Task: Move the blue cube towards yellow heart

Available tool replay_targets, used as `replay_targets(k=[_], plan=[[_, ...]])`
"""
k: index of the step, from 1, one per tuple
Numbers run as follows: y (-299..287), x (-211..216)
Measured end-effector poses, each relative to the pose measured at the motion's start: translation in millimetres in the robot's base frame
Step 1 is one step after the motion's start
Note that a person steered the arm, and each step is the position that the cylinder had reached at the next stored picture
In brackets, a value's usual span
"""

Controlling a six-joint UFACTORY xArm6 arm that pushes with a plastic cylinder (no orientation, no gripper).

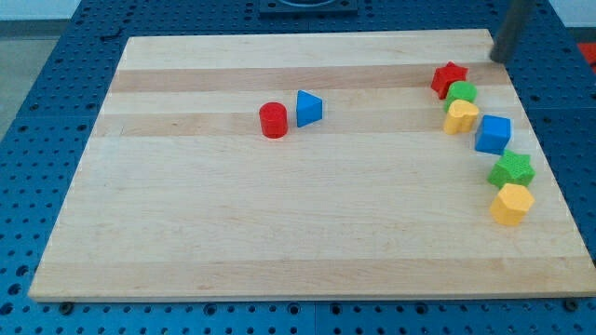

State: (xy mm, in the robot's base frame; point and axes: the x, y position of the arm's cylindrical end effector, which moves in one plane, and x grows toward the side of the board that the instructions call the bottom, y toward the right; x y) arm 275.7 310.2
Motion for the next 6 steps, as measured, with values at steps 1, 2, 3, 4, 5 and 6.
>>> replay_targets(k=[1, 2, 3, 4, 5, 6], plan=[[26, 47], [23, 94], [0, 121], [-25, 142], [-46, 162], [-55, 169]])
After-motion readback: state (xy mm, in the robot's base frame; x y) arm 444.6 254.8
